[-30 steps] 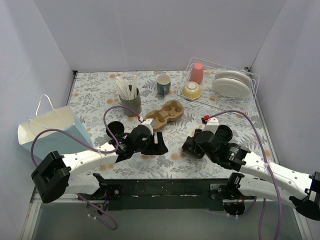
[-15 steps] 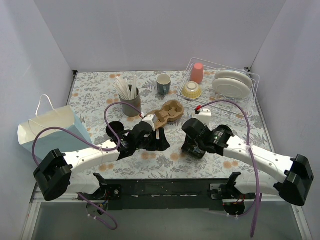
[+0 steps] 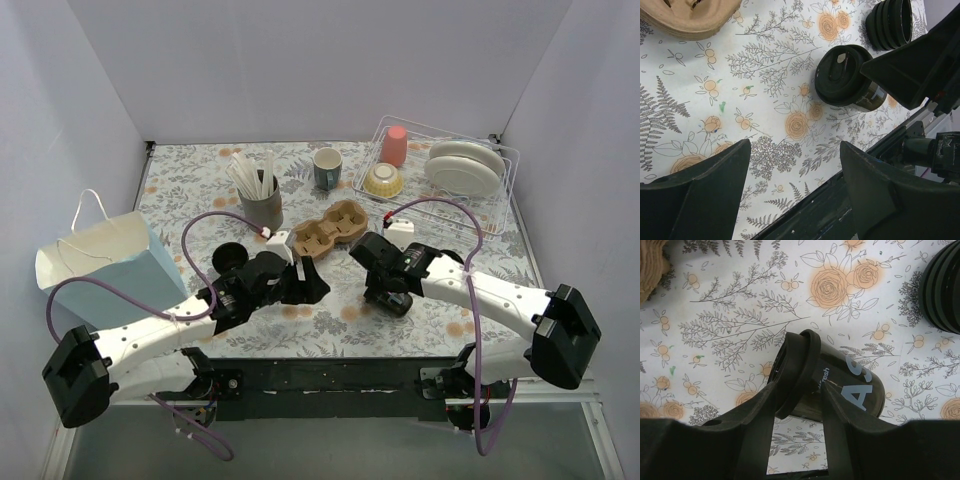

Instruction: Pack the takeout coffee

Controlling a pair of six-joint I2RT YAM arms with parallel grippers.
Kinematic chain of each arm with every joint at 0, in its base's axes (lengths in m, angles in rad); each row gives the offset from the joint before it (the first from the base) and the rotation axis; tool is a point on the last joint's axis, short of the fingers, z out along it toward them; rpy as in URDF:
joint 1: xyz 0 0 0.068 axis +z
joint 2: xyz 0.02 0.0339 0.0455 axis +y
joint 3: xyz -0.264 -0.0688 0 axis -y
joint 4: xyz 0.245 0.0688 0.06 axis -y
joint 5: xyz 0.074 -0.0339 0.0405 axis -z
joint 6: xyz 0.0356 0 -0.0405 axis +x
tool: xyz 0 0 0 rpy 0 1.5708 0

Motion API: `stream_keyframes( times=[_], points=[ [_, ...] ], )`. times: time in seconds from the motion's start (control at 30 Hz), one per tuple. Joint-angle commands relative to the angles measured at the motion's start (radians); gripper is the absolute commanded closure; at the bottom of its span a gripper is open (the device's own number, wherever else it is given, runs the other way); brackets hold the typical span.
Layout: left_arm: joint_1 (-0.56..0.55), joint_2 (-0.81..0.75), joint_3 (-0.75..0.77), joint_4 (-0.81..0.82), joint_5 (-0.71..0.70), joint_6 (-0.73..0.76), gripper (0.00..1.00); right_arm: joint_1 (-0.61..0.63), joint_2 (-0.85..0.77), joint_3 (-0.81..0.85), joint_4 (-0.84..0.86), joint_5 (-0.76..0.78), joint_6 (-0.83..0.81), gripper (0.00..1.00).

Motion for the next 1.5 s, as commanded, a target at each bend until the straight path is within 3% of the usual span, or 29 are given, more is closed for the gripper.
stream_keyframes(
  times=[0.0,0.4,0.57,0.63,0.93,1.2,1.33,1.37,1.47],
  points=[
    [0.001,-0.044,-0.023,-0.017,-0.039,0.019,0.28,-0.017,0.014,0.045,-0.033,0.023,0.075,0.53],
    [0.002,-0.128,-0.075,-0.027,-0.056,0.01,0.28,-0.046,0.025,-0.001,0.014,-0.029,0.13,0.62],
    [0.002,-0.144,-0.084,-0.025,-0.048,-0.001,0.29,-0.048,0.004,-0.021,0.015,-0.021,0.148,0.73],
    [0.002,-0.144,-0.086,-0.027,-0.048,-0.002,0.29,-0.048,-0.008,-0.029,0.03,-0.02,0.147,0.83],
    [0.001,-0.135,-0.073,-0.027,-0.037,-0.008,0.3,-0.049,-0.085,-0.087,0.081,-0.029,0.132,0.99],
    [0.001,-0.132,-0.064,-0.031,-0.042,-0.011,0.3,-0.062,-0.209,-0.098,0.18,-0.018,0.044,0.99],
    [0.002,-0.115,-0.05,-0.031,-0.033,0.001,0.3,-0.077,-0.219,-0.076,0.213,-0.024,-0.124,0.98],
    [0.001,-0.109,-0.046,-0.036,-0.027,0.005,0.3,-0.077,-0.207,-0.057,0.208,-0.014,-0.239,0.95],
    [0.001,-0.11,-0.026,-0.046,-0.013,0.04,0.29,-0.092,-0.161,-0.014,0.058,0.084,-0.232,0.73]
  ],
)
